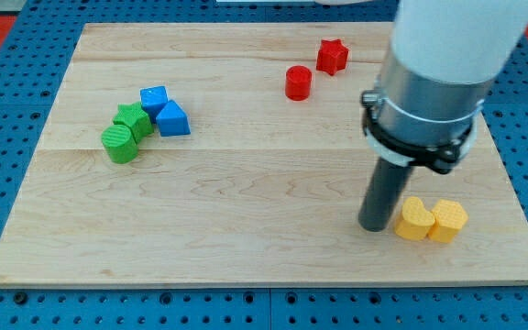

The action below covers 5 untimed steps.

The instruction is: Push the blue triangle towards the center right

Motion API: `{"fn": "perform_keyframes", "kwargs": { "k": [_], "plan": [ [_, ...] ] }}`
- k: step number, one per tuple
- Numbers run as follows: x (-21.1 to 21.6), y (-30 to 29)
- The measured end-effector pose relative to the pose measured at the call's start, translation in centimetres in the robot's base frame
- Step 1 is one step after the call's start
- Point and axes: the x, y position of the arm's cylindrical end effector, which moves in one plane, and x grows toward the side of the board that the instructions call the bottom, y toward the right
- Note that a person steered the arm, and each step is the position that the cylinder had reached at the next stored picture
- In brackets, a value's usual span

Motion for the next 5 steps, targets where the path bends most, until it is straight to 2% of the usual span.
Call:
{"fn": "perform_keyframes", "kwargs": {
  "k": [1, 3, 5],
  "plan": [
    [0.0, -2.8],
    [-0.3, -3.4],
    [-3.5, -6.7]
  ]
}}
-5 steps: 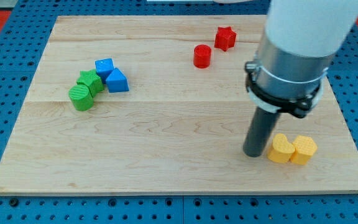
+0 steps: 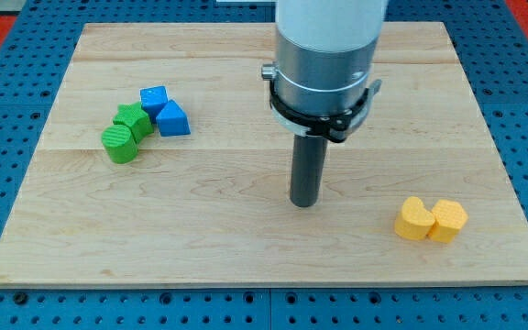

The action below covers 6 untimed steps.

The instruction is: Push the blue triangle towards the center right

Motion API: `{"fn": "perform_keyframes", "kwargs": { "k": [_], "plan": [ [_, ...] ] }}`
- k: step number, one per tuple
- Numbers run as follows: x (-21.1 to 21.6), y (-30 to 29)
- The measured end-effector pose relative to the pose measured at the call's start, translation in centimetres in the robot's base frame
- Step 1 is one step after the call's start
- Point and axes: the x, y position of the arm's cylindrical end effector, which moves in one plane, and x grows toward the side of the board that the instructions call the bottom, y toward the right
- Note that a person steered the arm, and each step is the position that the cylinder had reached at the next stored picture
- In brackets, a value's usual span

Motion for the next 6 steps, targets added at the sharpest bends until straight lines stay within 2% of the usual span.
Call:
{"fn": "perform_keyframes", "kwargs": {
  "k": [4, 5, 6],
  "plan": [
    [-1.3, -0.1],
    [-1.6, -1.6],
    [-4.0, -3.0]
  ]
}}
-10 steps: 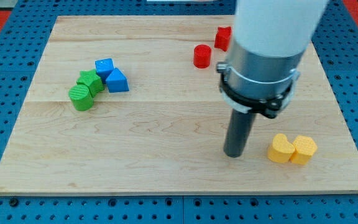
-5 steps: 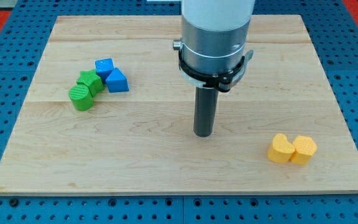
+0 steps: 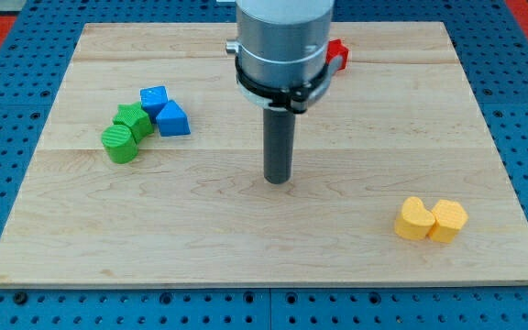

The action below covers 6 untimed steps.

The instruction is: Push the blue triangle towards the center right

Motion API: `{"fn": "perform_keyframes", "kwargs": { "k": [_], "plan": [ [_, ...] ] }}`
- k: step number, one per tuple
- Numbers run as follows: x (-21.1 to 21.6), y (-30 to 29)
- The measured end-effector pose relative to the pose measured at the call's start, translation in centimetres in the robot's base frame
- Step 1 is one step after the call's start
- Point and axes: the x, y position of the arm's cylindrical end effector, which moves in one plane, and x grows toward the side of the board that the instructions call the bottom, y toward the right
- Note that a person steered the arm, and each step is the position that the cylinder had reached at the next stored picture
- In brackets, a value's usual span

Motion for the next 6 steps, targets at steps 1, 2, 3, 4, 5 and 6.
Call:
{"fn": "perform_keyframes", "kwargs": {
  "k": [1, 2, 3, 4, 5, 6],
  "plan": [
    [-1.7, -1.3],
    [-1.7, -4.9],
    [-1.7, -8.6],
    [-2.2, -11.4],
    [-3.8, -13.8],
    [-5.4, -13.8]
  ]
}}
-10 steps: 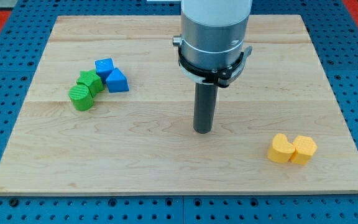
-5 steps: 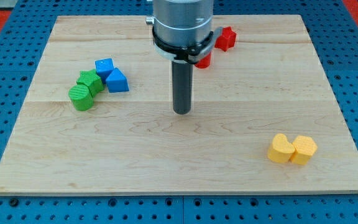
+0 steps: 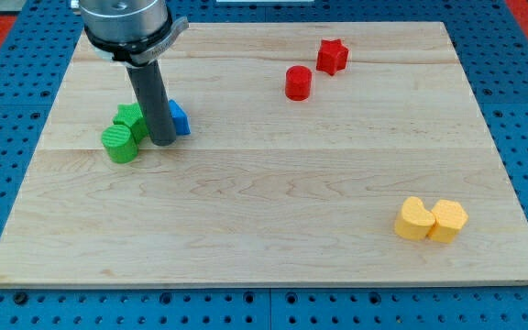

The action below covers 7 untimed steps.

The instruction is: Push the blue triangle towards the center right

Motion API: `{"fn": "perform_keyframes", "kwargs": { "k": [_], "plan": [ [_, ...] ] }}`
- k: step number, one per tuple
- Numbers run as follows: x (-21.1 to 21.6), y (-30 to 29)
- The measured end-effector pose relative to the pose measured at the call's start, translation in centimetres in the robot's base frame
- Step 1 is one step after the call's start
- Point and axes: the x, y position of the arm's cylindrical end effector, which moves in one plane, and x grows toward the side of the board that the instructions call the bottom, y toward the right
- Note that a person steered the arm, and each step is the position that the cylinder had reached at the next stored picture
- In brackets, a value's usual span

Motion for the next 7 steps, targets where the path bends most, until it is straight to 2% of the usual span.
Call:
{"fn": "perform_keyframes", "kwargs": {
  "k": [2, 5, 7],
  "plan": [
    [-1.8, 0.0],
    [-6.8, -0.6],
    [-10.6, 2.5]
  ]
}}
